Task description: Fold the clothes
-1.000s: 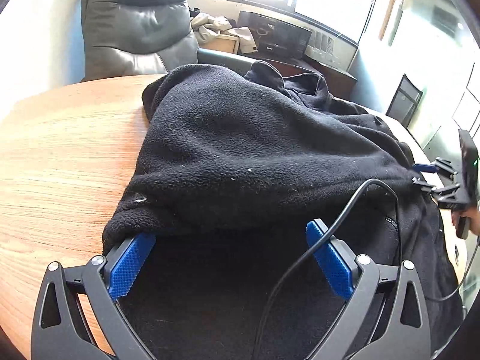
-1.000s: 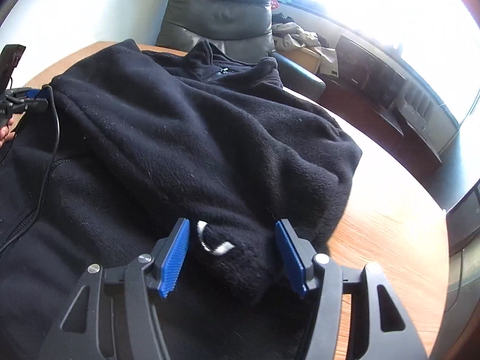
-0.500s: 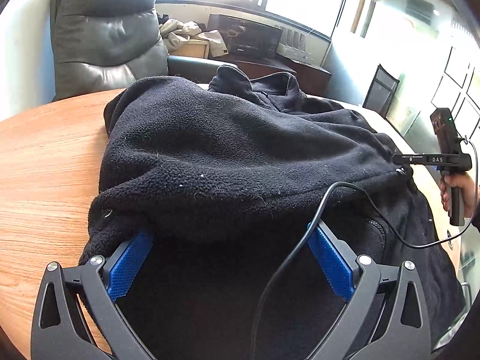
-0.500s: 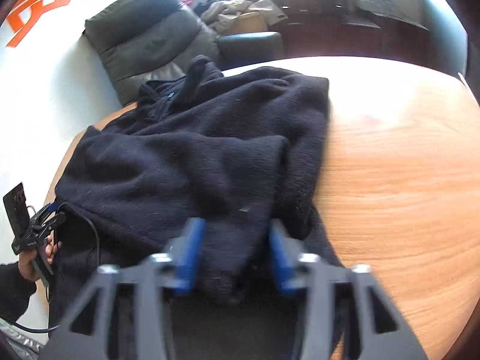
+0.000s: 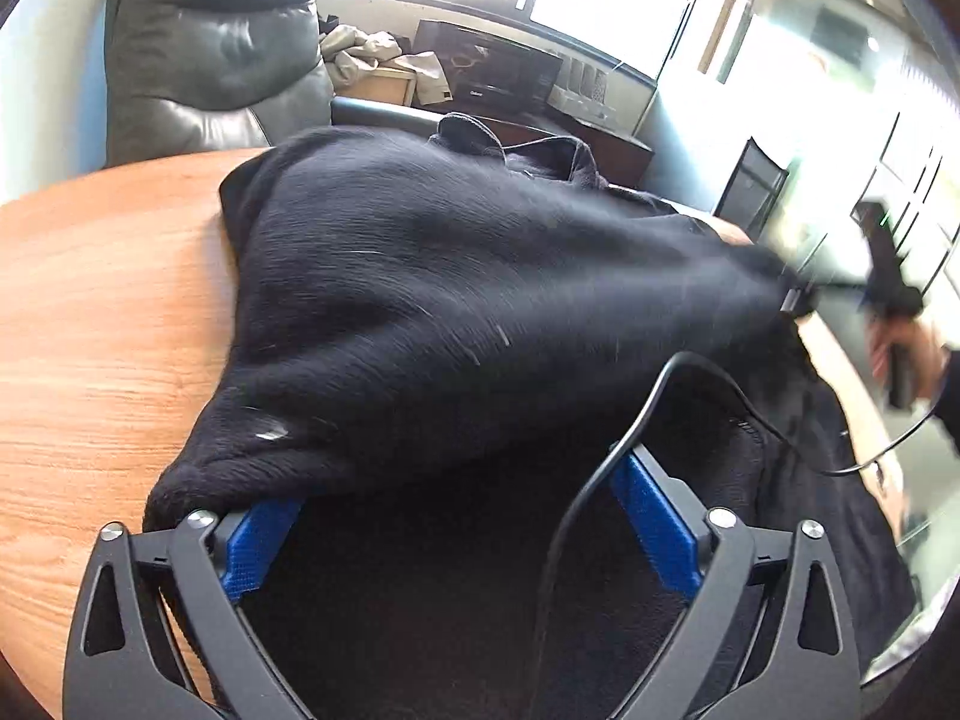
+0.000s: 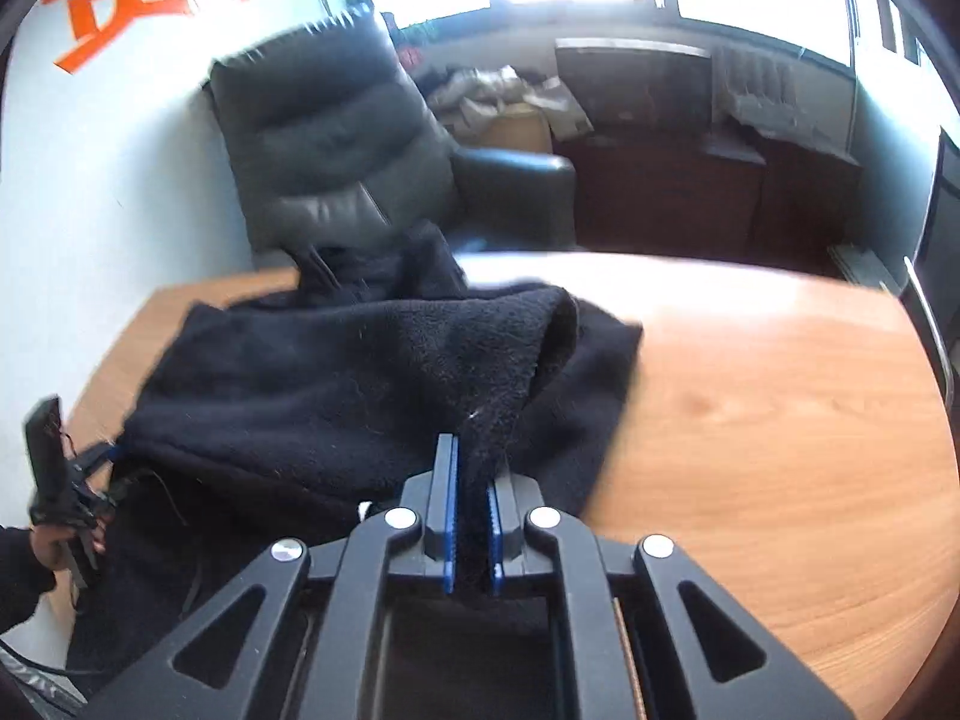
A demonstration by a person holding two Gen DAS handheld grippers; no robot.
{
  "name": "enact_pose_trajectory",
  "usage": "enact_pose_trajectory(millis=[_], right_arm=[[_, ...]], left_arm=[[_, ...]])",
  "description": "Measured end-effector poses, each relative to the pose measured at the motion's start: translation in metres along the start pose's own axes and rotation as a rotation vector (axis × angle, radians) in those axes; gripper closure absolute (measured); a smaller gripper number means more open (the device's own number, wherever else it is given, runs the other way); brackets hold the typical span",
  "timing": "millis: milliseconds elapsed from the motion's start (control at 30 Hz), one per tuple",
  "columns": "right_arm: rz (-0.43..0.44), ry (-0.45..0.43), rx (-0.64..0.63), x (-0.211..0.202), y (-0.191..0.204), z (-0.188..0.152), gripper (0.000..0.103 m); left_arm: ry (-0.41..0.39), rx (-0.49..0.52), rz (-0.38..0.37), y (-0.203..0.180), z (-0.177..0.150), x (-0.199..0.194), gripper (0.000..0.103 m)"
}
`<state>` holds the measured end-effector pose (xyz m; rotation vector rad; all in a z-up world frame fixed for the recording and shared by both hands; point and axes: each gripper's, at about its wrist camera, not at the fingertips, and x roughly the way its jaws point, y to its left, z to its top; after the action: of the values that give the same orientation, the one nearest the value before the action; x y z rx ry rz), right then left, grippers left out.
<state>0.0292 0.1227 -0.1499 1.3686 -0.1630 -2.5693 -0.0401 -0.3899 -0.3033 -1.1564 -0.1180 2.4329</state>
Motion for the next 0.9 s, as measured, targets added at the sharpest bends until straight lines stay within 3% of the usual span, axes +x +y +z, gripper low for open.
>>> enact_pose_trajectory(millis=[67,233,333,367,400,467,567,633,700,767,833,900], right_arm=[[-0.009,0.078,0.016,0.024,-0.01,-0.015,0.095],[-0.011,0.075,0.012,0.031,-0.009,-0.019,0.092],[-0.045,0.099,-0.02,0.024,-0.006,-0.014,0.077],[-0.069,0.092,-0.037,0.018,-0.005,-0.014,0.067],[-0.094,0.08,-0.057,0.012,-0.002,-0.012,0.056],[-0.12,0.031,-0.109,-0.004,0.008,-0.007,0.047],[-0.12,-0.064,-0.193,-0.026,0.031,0.002,0.036],[-0.029,-0.093,-0.219,-0.017,0.05,0.011,0.032],[0.054,-0.097,-0.234,0.002,0.065,0.019,0.031],[0.056,-0.048,-0.21,0.038,0.063,0.022,0.032],[0.03,0.027,-0.134,0.069,0.042,0.017,0.037],[0.006,0.056,-0.055,0.085,0.013,0.008,0.071]], left_arm=[[0.01,0.003,-0.009,-0.001,-0.001,-0.002,0.005],[0.027,0.05,-0.021,-0.015,-0.002,-0.022,0.005],[-0.029,0.091,-0.061,-0.038,0.016,-0.049,0.004],[-0.057,0.104,-0.071,-0.045,0.025,-0.058,0.003],[-0.082,0.121,-0.077,-0.051,0.036,-0.064,0.0],[-0.137,0.147,-0.092,-0.062,0.06,-0.064,0.0],[-0.161,0.122,-0.117,-0.058,0.089,-0.033,0.0],[-0.145,0.093,-0.116,-0.05,0.102,-0.003,0.0],[-0.081,0.031,-0.081,-0.032,0.102,0.032,0.0],[0.006,-0.035,-0.023,-0.009,0.093,0.066,0.008],[-0.012,0.018,-0.005,-0.008,0.082,0.064,0.013],[-0.023,0.06,0.012,-0.01,0.073,0.06,0.014]])
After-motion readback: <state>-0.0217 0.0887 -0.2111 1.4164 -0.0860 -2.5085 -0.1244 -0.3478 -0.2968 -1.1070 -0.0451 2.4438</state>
